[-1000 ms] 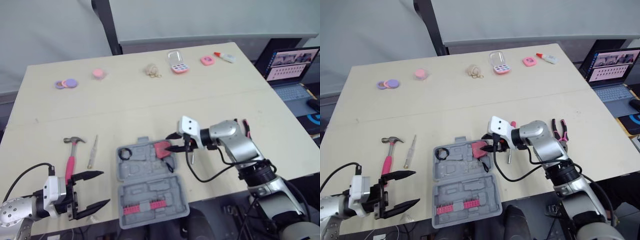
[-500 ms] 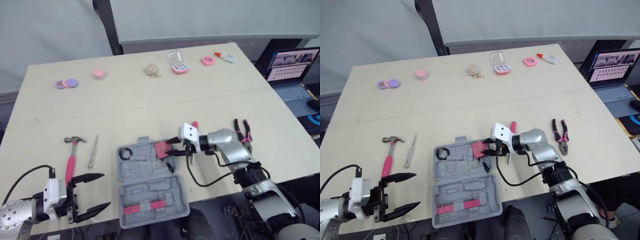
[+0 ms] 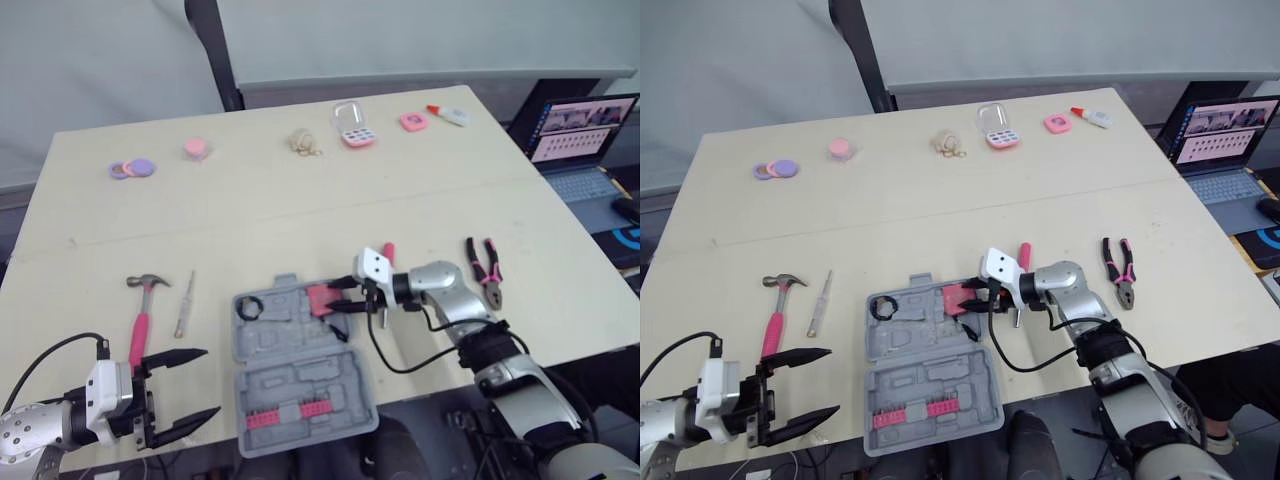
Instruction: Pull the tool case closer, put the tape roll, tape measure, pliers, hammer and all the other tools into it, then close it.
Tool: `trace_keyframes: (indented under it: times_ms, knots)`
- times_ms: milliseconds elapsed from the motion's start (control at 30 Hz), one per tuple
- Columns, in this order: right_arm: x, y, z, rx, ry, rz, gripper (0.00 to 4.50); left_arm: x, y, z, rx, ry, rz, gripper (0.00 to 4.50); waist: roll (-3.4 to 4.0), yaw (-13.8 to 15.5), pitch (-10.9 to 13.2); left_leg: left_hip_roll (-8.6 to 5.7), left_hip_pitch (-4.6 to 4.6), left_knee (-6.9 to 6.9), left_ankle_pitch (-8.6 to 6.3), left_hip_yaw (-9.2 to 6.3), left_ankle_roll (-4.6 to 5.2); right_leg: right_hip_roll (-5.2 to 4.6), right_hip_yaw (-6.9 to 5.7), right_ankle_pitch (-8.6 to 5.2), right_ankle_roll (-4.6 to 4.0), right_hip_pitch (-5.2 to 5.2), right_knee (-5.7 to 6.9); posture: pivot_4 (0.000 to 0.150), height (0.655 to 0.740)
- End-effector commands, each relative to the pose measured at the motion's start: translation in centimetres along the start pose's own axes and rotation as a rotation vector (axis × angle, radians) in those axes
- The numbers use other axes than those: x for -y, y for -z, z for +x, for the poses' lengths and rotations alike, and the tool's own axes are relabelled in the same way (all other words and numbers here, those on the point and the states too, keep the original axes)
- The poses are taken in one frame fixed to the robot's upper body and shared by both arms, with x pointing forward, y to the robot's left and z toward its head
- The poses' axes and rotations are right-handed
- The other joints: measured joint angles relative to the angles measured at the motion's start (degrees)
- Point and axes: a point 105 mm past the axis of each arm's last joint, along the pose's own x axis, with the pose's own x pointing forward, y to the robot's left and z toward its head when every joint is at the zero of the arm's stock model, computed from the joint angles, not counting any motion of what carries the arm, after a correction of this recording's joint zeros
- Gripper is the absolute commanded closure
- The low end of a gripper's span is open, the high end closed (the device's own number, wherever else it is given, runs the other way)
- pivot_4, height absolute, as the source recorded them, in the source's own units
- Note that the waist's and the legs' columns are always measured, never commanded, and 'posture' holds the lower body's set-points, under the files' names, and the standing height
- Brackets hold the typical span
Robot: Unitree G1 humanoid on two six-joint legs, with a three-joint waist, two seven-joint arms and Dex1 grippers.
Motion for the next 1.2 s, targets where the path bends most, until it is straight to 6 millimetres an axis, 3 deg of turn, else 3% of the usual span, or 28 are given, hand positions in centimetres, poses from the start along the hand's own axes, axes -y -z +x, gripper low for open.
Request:
trace_keyframes:
  times_ms: [33,467,1200]
  knots:
    - [-0.3,1.1,0.2,-0.03,-0.006,0.025,2.34,0.0,-0.4,-0.3,-0.008,-0.003,0.028,0.0,0.0,0.0,0.0,0.0,0.0,0.0,0.0,0.0,0.0,0.0,0.0,0.0,0.0,0.0,0.0,0.15,0.7287]
    - [-1.0,3.1,0.2,-0.089,-0.016,0.052,2.34,0.0,-0.3,-0.4,-0.007,0.0,0.027,0.0,-0.08,0.0,-0.1,0.08,0.04,0.0,0.0,0.0,0.0,0.0,0.01,0.0,-0.01,0.04,0.01,0.15,0.7287]
    - [-1.6,4.8,0.3,-0.128,-0.021,0.096,2.34,0.4,-0.4,-0.1,-0.002,-0.002,0.024,0.0,-0.45,0.1,-0.5,0.18,0.11,0.0,0.0,-0.04,0.0,-0.01,0.02,-0.01,-0.02,0.13,0.01,0.15,0.7287]
